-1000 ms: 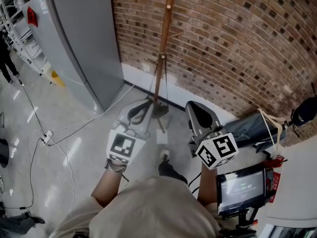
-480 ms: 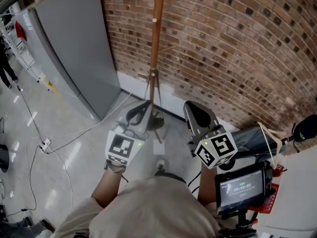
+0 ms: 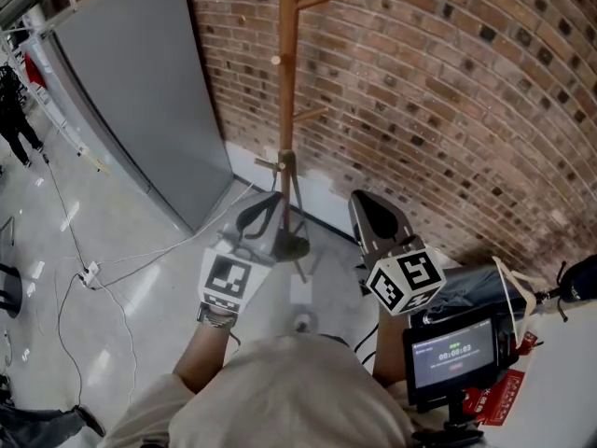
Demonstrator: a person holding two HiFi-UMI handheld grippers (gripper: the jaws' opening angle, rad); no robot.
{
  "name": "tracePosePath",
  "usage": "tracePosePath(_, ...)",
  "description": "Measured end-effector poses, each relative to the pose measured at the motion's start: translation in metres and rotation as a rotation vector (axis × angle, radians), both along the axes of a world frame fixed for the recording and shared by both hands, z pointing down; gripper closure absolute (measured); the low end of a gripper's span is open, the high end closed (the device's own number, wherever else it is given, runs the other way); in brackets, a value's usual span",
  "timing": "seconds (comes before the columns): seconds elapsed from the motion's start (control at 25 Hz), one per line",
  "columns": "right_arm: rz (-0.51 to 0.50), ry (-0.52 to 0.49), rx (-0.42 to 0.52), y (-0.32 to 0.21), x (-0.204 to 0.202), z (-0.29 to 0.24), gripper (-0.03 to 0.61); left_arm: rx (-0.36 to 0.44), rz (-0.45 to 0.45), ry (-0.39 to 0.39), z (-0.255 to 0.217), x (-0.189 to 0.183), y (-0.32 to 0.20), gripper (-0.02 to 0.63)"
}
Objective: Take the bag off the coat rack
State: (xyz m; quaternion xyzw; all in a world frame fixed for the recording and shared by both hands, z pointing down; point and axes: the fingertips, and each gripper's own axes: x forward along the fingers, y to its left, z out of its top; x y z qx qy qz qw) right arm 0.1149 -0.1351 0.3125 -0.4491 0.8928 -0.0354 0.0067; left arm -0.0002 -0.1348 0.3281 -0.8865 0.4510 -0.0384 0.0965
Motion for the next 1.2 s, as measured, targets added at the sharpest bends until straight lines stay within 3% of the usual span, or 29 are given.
tracePosePath(0.56, -0.142, 0.007, -0.04, -0.065, -0.001, 0.027, 0.574, -0.038, -0.149, -0.024, 0.028, 0.004, -0.056, 0.614)
tracePosePath(0.96, -0.206, 0.029, -0.096, -0.075, -0.02, 0.049, 0.555, -0.083, -0.21, -0.028, 0.048, -0.013, -0.054, 0.612)
tracePosePath(1.2, -0.2, 0.055, -0.128, -0.083, -0.028, 0.07, 0.532, -0.134, -0.201, -0.042, 0.073, -0.021, -0.063, 0.592)
